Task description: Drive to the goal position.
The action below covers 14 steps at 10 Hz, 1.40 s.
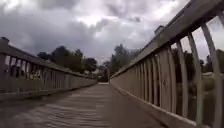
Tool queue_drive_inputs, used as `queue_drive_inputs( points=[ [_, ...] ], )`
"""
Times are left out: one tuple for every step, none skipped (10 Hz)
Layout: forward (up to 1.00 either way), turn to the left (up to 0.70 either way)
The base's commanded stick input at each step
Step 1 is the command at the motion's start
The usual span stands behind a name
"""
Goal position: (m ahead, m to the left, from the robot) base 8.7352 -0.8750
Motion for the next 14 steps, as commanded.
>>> queue_drive_inputs(
  points=[
    [0.85,0.00],
    [0.85,0.00],
    [0.85,0.00],
    [0.85,0.00],
    [0.85,0.00],
    [0.85,0.00],
    [0.85,0.00],
    [0.85,0.00],
    [0.85,0.00],
    [0.85,0.00],
    [0.85,0.00],
    [0.85,0.00],
    [0.85,0.00],
    [0.85,0.00]
  ],
)
